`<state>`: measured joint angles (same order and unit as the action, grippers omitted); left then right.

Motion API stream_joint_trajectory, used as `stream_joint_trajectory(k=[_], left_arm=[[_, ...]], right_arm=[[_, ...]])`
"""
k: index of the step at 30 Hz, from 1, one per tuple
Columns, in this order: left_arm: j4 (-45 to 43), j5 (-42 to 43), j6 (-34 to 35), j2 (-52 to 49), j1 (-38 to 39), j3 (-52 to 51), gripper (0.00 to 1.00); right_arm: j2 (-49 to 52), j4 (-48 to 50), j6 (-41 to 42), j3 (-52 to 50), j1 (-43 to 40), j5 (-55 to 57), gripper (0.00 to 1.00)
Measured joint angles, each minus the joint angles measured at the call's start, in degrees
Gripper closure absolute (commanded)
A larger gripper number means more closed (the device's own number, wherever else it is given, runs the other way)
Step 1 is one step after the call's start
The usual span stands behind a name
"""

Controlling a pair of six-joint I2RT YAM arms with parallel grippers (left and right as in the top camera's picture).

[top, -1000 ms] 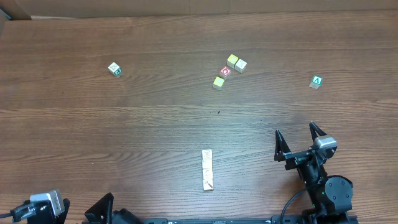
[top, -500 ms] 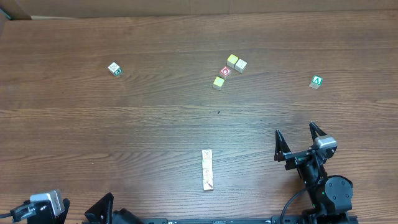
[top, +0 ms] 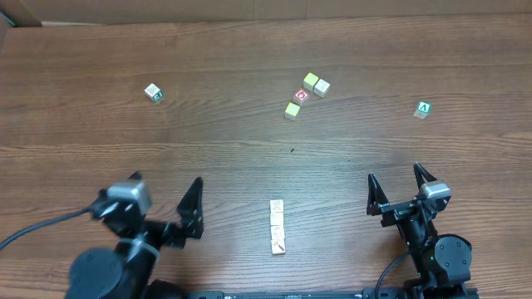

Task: Flip 4 blocks

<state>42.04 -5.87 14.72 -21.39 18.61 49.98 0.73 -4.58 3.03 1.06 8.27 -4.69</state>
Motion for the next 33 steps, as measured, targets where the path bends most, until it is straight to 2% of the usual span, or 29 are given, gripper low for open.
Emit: stream_joint_trajectory(k=[1,4,6,11,18,33], left_arm=[[-2.05,1.7,-0.72,0.02,-1.36,-2.45,0.0],[-19.06,10.08,-2.82,3.58,-6.69,-14.99,0.0],[-25.88,13.84,-3.37,6.71,-8.7,-21.66,0.0],[-35.95,19.28,-3.65,14.64,-10.99,-34.71,0.0],[-40.37,20.0,-4.07,18.91,-13.46,-44.0,0.0],[-38.42,16.24,-11.37,20.44,-13.79,-49.35,0.0]], right_arm=[[0.0,-0.02,0.02,0.0,0.0,0.0,0.0],[0.0,-0.02,0.0,0.0,0.0,0.0,0.0],[0.0,-0.02,0.0,0.0,0.0,0.0,0.0],[0.0,0.0,0.02,0.0,0.0,-0.02,0.0],[0.0,-0.04,0.0,0.0,0.0,-0.02,0.0],[0.0,-0.02,0.02,0.0,0.0,0.0,0.0]])
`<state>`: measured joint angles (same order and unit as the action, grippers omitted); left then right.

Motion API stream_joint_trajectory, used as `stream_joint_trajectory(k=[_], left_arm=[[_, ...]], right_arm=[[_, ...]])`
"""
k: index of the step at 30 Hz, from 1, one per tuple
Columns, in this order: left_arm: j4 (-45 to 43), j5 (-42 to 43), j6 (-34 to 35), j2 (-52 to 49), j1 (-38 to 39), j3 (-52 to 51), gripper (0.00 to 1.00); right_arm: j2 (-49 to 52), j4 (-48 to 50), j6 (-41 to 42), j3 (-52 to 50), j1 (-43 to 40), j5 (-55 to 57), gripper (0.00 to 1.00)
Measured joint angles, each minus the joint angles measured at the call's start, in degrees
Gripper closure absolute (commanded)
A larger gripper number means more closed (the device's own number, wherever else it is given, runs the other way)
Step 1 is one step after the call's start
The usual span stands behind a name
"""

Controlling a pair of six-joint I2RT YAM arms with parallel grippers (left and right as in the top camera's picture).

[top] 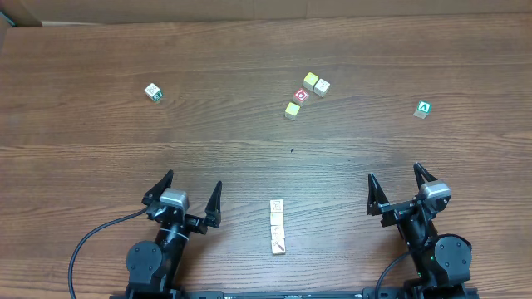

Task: Flip 4 blocks

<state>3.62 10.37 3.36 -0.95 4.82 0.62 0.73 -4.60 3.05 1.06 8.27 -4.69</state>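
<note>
Three pale blocks [277,226] lie in a short row near the table's front middle. Farther back sits a cluster: two yellowish blocks [315,83], a red-faced block [301,95] and another yellow one [292,110]. A lone block [153,91] lies at the far left and a green block [424,109] at the right. My left gripper [188,191] stands open at the front left, clear of the row. My right gripper [401,183] stands open at the front right, holding nothing.
The brown wooden table [100,149] fills the view. A black cable [91,241] loops from the left arm's base at the front edge. A small dark speck [292,150] lies mid-table.
My left arm has swung back from a turned, leftward pose to a straight one at the front left, its open fingers now pointing away from the front edge. The right arm and all blocks are unchanged.
</note>
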Motion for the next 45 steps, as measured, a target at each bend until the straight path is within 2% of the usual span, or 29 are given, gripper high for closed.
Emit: stream_joint_trajectory(k=[8,45], left_arm=[[0.04,-0.96,-2.1,0.0,0.0,0.0,0.0],[0.04,-1.2,-2.29,0.0,0.0,0.0,0.0]], right_arm=[[0.0,0.02,-0.02,0.0,0.02,0.0,0.0],[0.0,0.02,0.0,0.0,0.0,0.0,0.0]])
